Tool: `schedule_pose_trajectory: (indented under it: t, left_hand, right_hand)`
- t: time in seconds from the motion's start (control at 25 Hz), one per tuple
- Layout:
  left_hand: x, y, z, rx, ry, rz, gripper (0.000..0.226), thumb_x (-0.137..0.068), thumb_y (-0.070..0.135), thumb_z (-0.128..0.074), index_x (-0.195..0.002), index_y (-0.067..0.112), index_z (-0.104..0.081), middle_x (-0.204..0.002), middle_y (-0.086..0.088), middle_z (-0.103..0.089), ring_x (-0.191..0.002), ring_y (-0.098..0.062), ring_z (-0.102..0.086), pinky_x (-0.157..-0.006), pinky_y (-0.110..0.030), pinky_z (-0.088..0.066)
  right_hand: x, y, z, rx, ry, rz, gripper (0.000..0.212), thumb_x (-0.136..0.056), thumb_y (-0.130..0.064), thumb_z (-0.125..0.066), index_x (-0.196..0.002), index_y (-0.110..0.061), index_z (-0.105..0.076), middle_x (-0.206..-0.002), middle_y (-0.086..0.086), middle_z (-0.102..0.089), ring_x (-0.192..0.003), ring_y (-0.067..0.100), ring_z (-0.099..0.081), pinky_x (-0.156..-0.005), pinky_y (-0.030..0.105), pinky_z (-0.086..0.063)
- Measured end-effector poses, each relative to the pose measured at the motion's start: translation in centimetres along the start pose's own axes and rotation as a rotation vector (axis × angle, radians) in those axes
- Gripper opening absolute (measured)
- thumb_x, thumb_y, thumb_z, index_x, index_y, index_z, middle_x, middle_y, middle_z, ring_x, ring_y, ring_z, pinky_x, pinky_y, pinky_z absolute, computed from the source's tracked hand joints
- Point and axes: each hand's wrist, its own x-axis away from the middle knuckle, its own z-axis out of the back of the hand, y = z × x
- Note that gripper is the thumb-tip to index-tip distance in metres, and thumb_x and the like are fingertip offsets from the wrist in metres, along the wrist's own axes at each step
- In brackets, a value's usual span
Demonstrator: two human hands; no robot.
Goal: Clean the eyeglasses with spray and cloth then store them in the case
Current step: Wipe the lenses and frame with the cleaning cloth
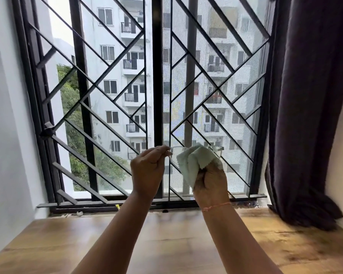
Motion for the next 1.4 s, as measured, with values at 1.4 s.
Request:
schedule_pose_trajectory:
  t: [1.4]
  left_hand:
    - [-0.2, 1.7, -0.4, -0.03, -0.021, -0.108, 0.019, -0.078, 0.011, -0.057, -0.08, 0.003, -0.074, -0.079, -0.012, -0.073, -0.079, -0.013, -0.065, -0.065, -0.02, -0.053]
  right_hand:
    - [1.4, 0.3, -4.3, -0.344, -0.024, -0.135, 0.039, -0.071, 0.016, -0.038, -0.105, 0.01, -0.056, -0.087, 0.022, -0.064, -0.069, 0.026, -0.065, -0.055, 0.031, -0.058]
